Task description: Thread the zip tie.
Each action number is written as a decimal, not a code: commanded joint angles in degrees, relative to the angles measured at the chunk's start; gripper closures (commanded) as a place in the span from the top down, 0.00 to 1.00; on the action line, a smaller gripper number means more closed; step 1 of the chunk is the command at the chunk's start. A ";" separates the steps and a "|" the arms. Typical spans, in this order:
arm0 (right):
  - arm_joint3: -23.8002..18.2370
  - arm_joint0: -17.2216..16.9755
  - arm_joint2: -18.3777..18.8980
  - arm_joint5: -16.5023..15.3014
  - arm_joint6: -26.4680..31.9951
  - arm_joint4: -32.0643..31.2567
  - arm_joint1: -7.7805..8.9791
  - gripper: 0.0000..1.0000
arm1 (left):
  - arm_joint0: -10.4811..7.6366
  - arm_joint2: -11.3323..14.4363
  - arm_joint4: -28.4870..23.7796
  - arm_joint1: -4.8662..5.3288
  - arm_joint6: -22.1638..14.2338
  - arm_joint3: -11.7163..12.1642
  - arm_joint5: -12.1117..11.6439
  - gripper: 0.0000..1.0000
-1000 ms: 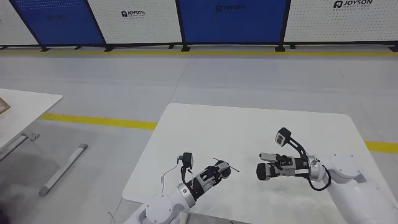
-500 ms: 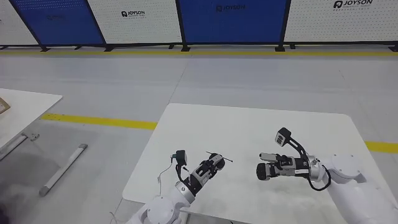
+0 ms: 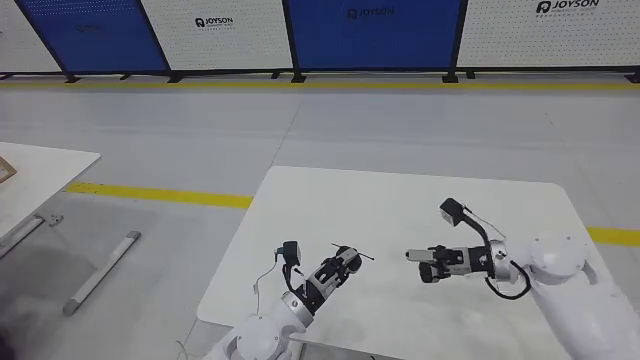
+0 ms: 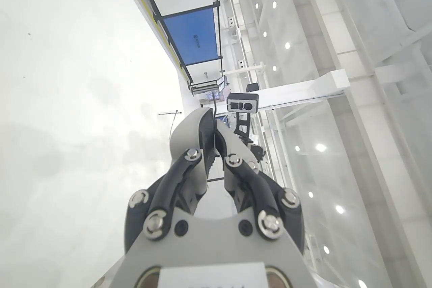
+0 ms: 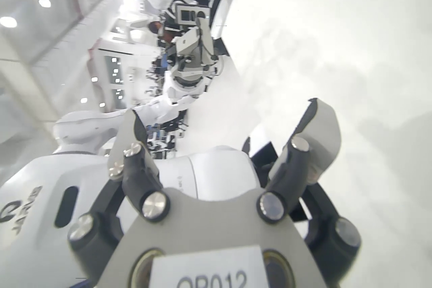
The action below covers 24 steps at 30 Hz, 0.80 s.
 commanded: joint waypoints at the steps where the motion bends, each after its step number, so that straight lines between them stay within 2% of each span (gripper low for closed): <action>1: -2.63 -0.05 1.51 2.53 2.21 -3.61 0.82 1.00 | 0.00 0.00 0.00 0.00 0.00 0.00 0.00 0.00; 5: -5.18 0.73 3.26 8.30 4.11 -10.18 2.03 1.00 | 0.00 0.00 0.00 0.00 0.00 0.00 0.00 0.00; 22: -5.35 0.56 3.21 8.24 3.41 -10.85 2.06 1.00 | 0.00 0.00 0.00 0.00 0.00 0.00 0.00 0.00; 24: -6.21 0.64 3.93 10.74 2.11 -14.41 2.52 1.00 | 0.00 0.00 0.00 0.00 0.00 0.00 0.00 0.00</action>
